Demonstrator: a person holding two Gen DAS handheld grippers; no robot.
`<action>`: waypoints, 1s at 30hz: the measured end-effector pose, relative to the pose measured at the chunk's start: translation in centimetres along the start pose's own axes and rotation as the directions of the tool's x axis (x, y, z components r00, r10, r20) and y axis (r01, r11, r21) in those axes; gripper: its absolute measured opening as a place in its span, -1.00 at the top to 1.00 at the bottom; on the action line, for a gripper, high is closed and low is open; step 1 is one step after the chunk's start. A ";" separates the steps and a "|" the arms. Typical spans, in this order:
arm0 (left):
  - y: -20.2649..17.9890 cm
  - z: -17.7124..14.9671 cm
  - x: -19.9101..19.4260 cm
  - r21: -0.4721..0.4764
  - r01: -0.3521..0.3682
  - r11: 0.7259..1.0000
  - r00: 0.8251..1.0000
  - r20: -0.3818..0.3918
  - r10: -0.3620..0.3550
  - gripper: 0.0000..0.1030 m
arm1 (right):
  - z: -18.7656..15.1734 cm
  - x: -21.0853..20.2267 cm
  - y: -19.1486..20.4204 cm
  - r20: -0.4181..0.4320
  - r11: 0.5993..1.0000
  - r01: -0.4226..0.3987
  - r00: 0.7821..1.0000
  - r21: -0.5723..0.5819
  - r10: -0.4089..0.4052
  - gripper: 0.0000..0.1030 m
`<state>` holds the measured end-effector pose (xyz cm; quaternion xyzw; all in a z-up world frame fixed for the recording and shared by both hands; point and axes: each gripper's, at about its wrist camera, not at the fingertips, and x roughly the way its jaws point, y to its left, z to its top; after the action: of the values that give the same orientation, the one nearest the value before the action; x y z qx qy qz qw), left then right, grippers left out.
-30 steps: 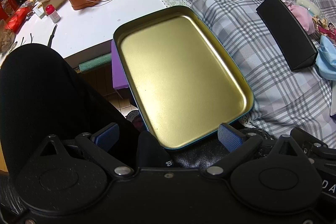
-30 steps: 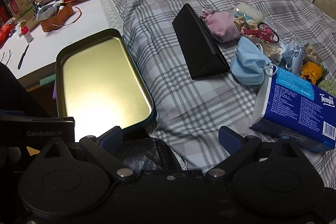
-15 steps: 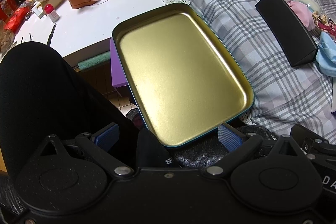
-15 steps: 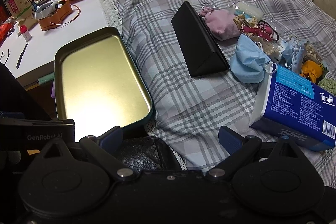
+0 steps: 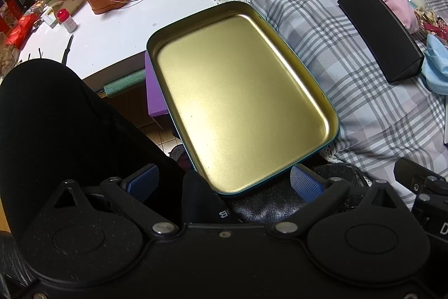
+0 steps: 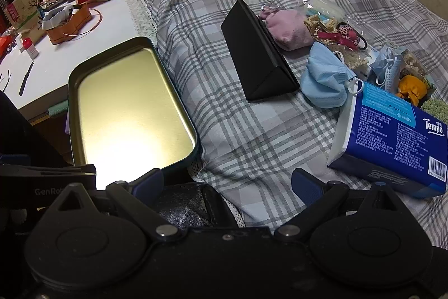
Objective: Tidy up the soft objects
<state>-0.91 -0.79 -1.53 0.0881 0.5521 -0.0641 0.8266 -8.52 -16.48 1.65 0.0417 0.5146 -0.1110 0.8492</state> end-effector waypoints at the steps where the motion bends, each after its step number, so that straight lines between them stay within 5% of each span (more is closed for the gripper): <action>1: 0.0 0.0 0.0 0.002 -0.001 1.000 1.000 0.000 0.001 -0.89 | 0.0 0.0 0.0 0.000 1.000 0.001 1.000 0.001 -0.001 -0.91; 18: -1.1 0.9 -0.2 0.045 0.015 0.999 1.000 0.023 -0.016 -0.89 | 0.6 -0.5 -1.3 0.036 0.999 0.012 0.999 0.037 -0.013 -0.98; 23: -2.6 2.3 -1.1 0.091 0.061 0.994 0.996 0.064 -0.067 -0.89 | 1.4 -1.7 -4.5 0.094 0.991 0.041 0.994 0.124 -0.052 -0.98; 30: -6.6 5.2 -2.1 0.216 0.188 0.958 0.975 0.075 -0.209 -0.89 | 3.2 -2.9 -12.5 0.146 0.937 0.155 0.967 0.313 -0.209 -0.98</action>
<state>1.69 -8.33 1.86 0.1149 0.5077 -0.2083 0.8280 -9.96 -28.84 6.18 0.1114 0.4159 -0.2692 0.8615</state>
